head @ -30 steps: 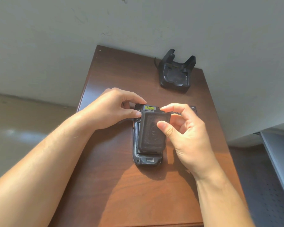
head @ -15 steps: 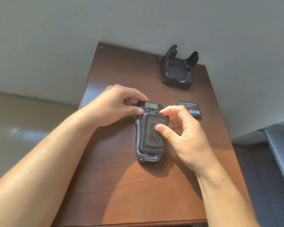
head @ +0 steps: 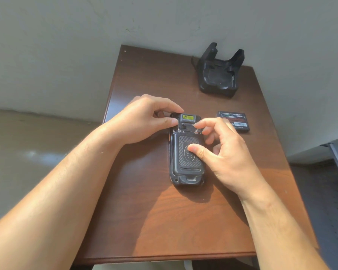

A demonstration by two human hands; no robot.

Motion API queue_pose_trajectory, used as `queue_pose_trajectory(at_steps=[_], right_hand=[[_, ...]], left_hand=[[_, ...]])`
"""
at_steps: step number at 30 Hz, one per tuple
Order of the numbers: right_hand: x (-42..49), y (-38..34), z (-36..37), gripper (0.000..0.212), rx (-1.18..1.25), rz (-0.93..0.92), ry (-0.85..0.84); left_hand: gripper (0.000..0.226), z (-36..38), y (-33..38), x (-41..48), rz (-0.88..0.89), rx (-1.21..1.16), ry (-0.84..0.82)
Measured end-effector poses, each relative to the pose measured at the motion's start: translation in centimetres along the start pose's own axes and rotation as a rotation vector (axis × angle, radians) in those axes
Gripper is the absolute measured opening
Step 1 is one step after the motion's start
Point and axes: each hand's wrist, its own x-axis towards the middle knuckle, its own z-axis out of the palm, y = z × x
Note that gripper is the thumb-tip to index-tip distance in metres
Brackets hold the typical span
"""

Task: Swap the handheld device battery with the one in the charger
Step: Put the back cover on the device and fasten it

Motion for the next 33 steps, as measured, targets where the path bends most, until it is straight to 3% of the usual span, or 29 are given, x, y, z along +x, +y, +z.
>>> queue_pose_trajectory(at_steps=[10,18,22,26,33], right_hand=[[0.2,-0.5,-0.1,0.048,0.009,0.127,0.025],[0.3,0.7,-2.2,0.047,-0.239,0.017,0.285],[4.2,1.8,-7.1,0.06,-0.652,0.021,-0.029],[7.0,1.4,-8.8,0.067,-0.83,-0.06,-0.344],[8.6,1.0,-8.7,0.061,-0.944,-0.119,-0.514]], left_hand=[[0.043,0.6,1.2,-0.2,-0.022,-0.006,-0.074],[0.042,0.5,0.8,0.1,-0.026,-0.01,-0.075],[0.043,0.6,0.6,-0.1,-0.029,-0.021,-0.072],[0.042,0.5,0.6,-0.1,-0.027,-0.025,-0.073],[0.042,0.6,0.3,-0.3,-0.017,-0.022,-0.04]])
